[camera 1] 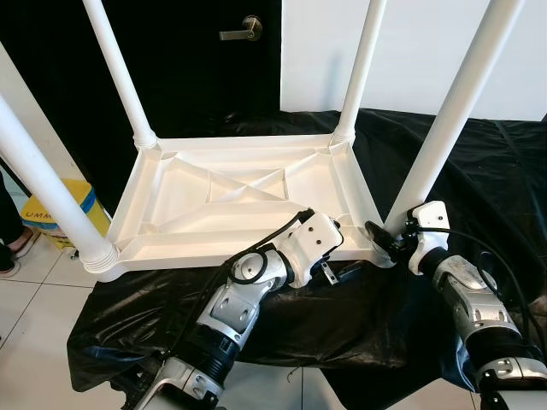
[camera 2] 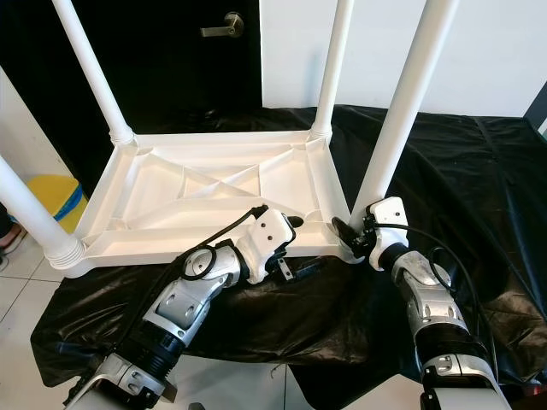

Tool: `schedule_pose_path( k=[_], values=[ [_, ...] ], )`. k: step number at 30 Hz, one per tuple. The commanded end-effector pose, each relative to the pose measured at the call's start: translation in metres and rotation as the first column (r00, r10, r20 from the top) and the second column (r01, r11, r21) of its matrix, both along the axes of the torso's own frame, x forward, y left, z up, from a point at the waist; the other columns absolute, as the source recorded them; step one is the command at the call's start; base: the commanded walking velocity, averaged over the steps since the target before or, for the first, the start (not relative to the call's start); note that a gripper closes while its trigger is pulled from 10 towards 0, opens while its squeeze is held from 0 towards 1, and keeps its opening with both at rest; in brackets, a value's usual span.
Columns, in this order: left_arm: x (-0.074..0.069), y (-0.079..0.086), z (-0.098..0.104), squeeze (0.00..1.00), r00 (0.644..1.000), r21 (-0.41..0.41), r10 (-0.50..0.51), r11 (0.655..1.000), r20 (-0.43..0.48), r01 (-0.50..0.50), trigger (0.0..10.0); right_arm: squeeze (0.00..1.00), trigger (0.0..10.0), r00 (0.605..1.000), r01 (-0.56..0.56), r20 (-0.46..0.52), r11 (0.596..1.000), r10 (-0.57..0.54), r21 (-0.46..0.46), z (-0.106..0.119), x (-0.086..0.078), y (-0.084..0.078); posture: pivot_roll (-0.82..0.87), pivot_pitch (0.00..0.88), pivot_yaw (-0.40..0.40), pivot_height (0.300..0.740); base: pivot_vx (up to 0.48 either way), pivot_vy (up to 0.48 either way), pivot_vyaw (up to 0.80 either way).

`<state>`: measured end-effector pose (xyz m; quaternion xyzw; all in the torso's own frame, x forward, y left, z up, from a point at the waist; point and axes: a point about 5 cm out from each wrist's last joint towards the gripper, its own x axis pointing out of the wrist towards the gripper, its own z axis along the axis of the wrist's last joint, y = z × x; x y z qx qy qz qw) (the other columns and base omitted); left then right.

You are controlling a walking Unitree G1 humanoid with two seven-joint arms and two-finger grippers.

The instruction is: Building children table

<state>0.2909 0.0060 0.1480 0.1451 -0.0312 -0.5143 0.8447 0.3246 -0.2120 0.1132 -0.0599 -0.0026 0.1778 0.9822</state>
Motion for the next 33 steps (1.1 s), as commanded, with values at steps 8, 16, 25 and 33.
schedule_pose_path(
  k=[8, 16, 25, 33],
  values=[
    [-0.008, 0.008, -0.015, 0.0, 0.993, -0.054, 0.069, 0.996, -0.093, -0.074, 10.0, 0.0, 10.0, 0.983, 0.181, 0.002, 0.98, -0.182, 0.086, -0.007, -0.009, 0.015, -0.13, 0.034, -0.009, 0.74, 0.0, 0.0, 0.0],
    [-0.008, 0.023, -0.017, 0.0, 0.988, -0.053, 0.111, 0.992, -0.105, -0.117, 10.0, 0.0, 10.0, 0.858, 0.509, -0.049, 0.833, -0.511, 0.215, -0.02, -0.024, 0.034, -0.14, 0.037, 0.017, 0.74, 0.0, 0.0, 0.0],
    [-0.007, 0.019, -0.017, 0.0, 0.984, -0.073, 0.133, 0.987, -0.12, -0.143, 10.0, 0.0, 10.0, 0.812, 0.579, -0.058, 0.791, -0.58, 0.199, -0.018, -0.03, 0.039, -0.15, 0.023, 0.02, 0.74, 0.0, 0.0, 0.0],
    [-0.003, 0.021, -0.018, 0.0, 0.957, -0.071, 0.238, 0.965, -0.167, -0.253, 10.0, 0.0, 10.0, 0.818, 0.569, -0.02, 0.801, -0.576, 0.185, -0.013, -0.035, 0.041, -0.13, 0.023, 0.0, 0.74, 0.0, 0.0, 0.0]
  ],
)
